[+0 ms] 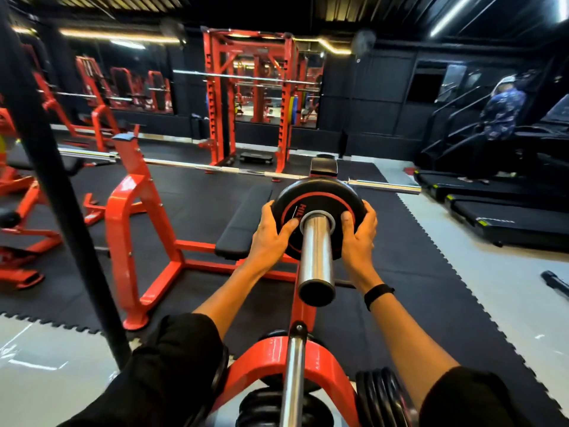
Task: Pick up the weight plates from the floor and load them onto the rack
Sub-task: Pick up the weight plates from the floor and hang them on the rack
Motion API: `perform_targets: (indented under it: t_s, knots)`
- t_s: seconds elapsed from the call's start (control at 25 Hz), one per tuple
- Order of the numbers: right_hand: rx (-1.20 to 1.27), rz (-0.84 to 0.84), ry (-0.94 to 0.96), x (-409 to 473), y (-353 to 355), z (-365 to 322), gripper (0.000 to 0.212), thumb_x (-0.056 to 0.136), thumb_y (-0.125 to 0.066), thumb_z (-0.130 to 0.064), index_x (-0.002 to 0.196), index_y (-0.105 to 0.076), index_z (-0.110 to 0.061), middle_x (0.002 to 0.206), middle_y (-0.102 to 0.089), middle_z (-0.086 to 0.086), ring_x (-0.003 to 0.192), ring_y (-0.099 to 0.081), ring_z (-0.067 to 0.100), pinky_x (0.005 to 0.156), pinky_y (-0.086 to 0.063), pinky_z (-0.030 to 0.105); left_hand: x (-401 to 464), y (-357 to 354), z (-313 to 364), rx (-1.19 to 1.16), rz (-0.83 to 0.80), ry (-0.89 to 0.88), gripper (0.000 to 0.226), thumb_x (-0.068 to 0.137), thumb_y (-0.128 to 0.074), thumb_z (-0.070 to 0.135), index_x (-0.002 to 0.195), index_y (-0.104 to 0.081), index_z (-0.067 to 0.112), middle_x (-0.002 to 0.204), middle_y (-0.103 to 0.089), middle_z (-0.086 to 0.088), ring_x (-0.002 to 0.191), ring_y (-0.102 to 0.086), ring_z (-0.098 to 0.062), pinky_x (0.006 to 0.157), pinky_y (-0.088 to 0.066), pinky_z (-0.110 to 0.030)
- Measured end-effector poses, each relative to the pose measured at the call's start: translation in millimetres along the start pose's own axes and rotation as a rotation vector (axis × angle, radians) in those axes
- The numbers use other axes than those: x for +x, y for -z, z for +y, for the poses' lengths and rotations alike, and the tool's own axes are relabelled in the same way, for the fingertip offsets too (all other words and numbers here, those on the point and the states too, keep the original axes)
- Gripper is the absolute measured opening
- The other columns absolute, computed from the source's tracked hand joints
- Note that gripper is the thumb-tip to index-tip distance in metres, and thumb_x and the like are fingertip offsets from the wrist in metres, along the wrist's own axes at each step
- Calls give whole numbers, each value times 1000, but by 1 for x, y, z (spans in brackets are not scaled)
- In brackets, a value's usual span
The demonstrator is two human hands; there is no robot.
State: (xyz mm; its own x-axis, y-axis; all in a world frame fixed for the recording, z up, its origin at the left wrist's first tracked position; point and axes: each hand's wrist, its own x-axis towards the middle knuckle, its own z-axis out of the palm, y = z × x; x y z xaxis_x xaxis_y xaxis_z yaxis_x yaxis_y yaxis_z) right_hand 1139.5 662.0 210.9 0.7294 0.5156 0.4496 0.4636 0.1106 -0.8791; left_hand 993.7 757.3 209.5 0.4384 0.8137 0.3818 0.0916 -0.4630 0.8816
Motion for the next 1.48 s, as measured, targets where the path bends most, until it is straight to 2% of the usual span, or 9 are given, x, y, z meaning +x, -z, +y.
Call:
perform_targets:
  t_s: [0.2, 0.32, 0.48, 0.64, 0.72, 0.84, 1.04, 1.28, 1.48]
  knots:
    - [17, -125, 30, 0, 14, 5, 56, 100, -46, -43, 150, -23, -30, 154, -31, 0, 142, -27, 23, 115, -20, 55, -13, -4, 9, 54, 21, 86, 77, 83, -54, 59, 146, -23, 28, 139, -53, -1, 129, -51, -24, 110, -40, -51]
    - [45, -193, -180, -28, 12, 35, 68, 99, -51, -42, 154, -15, -28, 160, -24, 2, 147, -21, 26, 118, -18, 55, -49, -4, 4, 49, 36, 128, 79, 91, -63, 43, 152, -21, 17, 145, -44, -1, 136, -44, -27, 109, -37, -32]
    - [99, -332, -477, -104, -29, 60, 64, 96, -56, -33, 149, -30, -9, 150, -40, 13, 138, -40, 30, 115, -32, 46, -121, 20, -26, -55, 201, 344, 73, 84, -69, 36, 143, -37, 6, 120, -61, -14, 109, -61, -24, 94, -49, -26]
    - [199, -678, -490, -178, -75, 33, 24, 94, -61, -18, 116, -61, -9, 105, -65, 9, 92, -60, 22, 85, -51, 43, -208, 72, -48, -14, 405, 481, 41, 93, -65, 8, 129, -50, -5, 91, -61, -5, 75, -56, -7, 67, -47, -11]
    - [240, -946, -455, -224, -97, 0, 5, 95, -59, -13, 98, -63, -14, 85, -64, 6, 73, -59, 17, 65, -49, 33, -274, 118, -49, 19, 561, 541, 37, 92, -66, 7, 125, -54, -3, 97, -64, -14, 74, -57, -12, 59, -45, -11]
    - [249, -1234, -399, -291, -119, -48, 7, 96, -57, -12, 91, -62, -14, 80, -62, 7, 63, -57, 13, 54, -41, 23, -368, 176, -40, 63, 771, 647, 36, 91, -69, 16, 123, -57, 6, 107, -66, -17, 87, -61, -21, 60, -44, -17]
    - [233, -1590, -285, -420, -143, -109, 12, 96, -59, -25, 102, -64, -16, 95, -72, 9, 83, -68, 20, 71, -50, 32, -515, 245, -23, 125, 1017, 710, 28, 90, -69, 12, 115, -60, 5, 102, -66, -12, 83, -61, -18, 55, -42, -9]
    - [200, -1825, -256, -574, -141, -169, 21, 97, -58, -23, 110, -64, -7, 102, -71, 17, 85, -68, 24, 74, -51, 35, -661, 296, -6, 82, 1152, 793, 27, 89, -71, 16, 112, -58, 14, 98, -66, -11, 82, -63, -16, 68, -48, -25]
    - [123, -1975, -197, -653, -137, -183, 23, 98, -56, -26, 113, -65, -10, 108, -72, 16, 99, -70, 32, 87, -54, 45, -725, 325, -1, 83, 1212, 861, 25, 91, -68, 15, 114, -62, 9, 101, -68, -13, 79, -61, -11, 63, -46, -16]
